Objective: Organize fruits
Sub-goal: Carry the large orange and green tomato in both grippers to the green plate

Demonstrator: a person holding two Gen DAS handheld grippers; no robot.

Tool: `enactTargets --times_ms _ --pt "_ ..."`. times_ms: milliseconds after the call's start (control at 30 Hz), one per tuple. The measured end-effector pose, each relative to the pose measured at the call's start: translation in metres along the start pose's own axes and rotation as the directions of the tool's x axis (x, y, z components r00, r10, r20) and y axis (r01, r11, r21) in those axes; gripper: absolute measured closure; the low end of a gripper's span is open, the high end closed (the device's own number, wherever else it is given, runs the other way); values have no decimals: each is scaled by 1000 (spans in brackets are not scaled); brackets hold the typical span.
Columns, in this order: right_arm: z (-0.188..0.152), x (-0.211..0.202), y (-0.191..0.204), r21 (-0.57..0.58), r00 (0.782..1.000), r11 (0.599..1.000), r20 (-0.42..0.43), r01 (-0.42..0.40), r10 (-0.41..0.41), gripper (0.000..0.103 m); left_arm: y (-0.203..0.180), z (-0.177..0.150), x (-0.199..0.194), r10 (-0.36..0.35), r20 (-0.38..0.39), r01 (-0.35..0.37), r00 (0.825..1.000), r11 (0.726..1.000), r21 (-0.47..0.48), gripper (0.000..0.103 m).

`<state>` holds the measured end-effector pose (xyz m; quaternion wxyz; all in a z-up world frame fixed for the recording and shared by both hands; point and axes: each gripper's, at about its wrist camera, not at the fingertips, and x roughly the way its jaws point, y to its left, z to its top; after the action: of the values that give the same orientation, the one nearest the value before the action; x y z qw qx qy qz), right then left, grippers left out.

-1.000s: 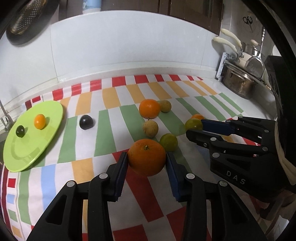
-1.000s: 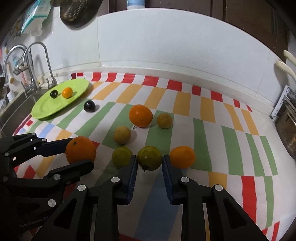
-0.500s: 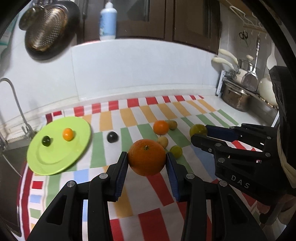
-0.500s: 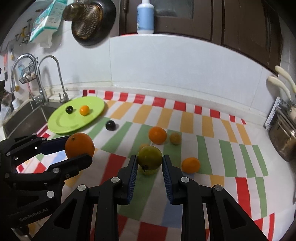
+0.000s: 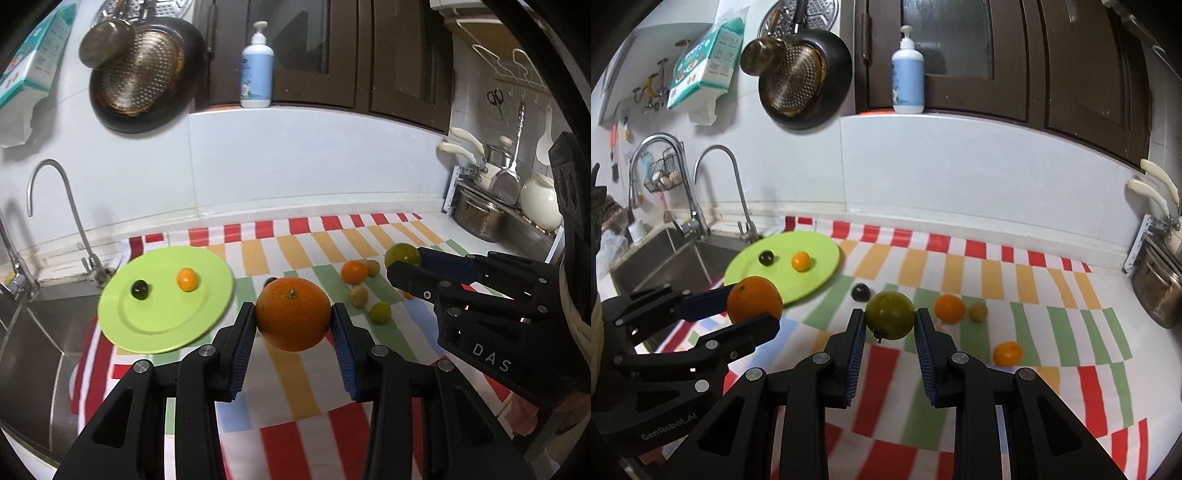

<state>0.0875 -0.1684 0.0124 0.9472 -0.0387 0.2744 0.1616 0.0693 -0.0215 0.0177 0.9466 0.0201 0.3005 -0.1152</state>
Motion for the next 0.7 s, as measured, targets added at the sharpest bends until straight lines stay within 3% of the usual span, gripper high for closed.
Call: enactTargets --times_ms 700 --pt "40 35 79 -45 995 995 41 -87 89 75 86 10 -10 117 41 -114 992 991 -68 63"
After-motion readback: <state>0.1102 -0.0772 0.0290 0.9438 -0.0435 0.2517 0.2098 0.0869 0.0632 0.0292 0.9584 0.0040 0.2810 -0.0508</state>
